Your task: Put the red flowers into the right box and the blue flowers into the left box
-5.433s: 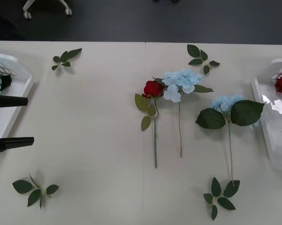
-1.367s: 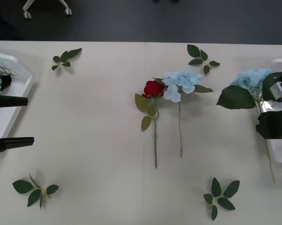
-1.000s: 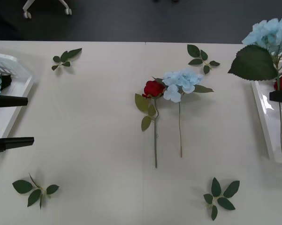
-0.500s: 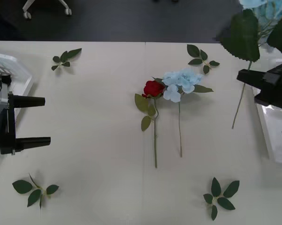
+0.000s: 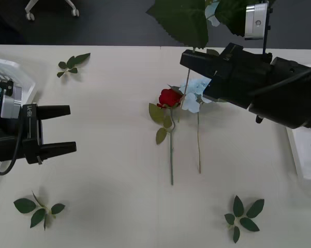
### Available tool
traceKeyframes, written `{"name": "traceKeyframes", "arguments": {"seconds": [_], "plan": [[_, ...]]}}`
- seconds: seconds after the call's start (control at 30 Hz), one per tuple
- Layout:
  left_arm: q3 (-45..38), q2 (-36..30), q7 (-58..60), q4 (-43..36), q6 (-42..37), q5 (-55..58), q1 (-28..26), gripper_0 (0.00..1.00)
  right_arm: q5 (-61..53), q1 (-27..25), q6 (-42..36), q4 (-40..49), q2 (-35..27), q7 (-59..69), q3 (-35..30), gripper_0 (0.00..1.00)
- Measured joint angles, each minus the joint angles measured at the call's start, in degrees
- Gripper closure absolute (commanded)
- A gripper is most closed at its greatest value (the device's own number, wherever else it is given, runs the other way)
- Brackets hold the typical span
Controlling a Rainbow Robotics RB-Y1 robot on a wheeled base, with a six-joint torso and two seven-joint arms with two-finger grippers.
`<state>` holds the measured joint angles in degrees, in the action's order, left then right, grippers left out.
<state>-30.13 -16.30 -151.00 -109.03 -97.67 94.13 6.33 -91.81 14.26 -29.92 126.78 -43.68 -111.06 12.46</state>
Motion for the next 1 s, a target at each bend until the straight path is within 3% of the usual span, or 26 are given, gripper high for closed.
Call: {"name": "traceKeyframes", "arguments": {"seconds": [0.3,0.6,1.0], "plan": [[4.29,0.25,0.0,4.95,0.0,0.21,2.97,0.0,1.0,1.52,0.0,-0.16,3.59,0.0,4.26,1.0],[9.78,0.58,0.0,5.06,2.48,0.24,3.96,0.0,1.13,10.69,2.87,-7.03,5.01,0.0,13.22,1.0],[11.45,7.79,0.0,5.07,4.33,-0.93,3.96,0.0,1.13,20.56,5.57,-16.4,9.75,0.0,24.09,1.0]]}}
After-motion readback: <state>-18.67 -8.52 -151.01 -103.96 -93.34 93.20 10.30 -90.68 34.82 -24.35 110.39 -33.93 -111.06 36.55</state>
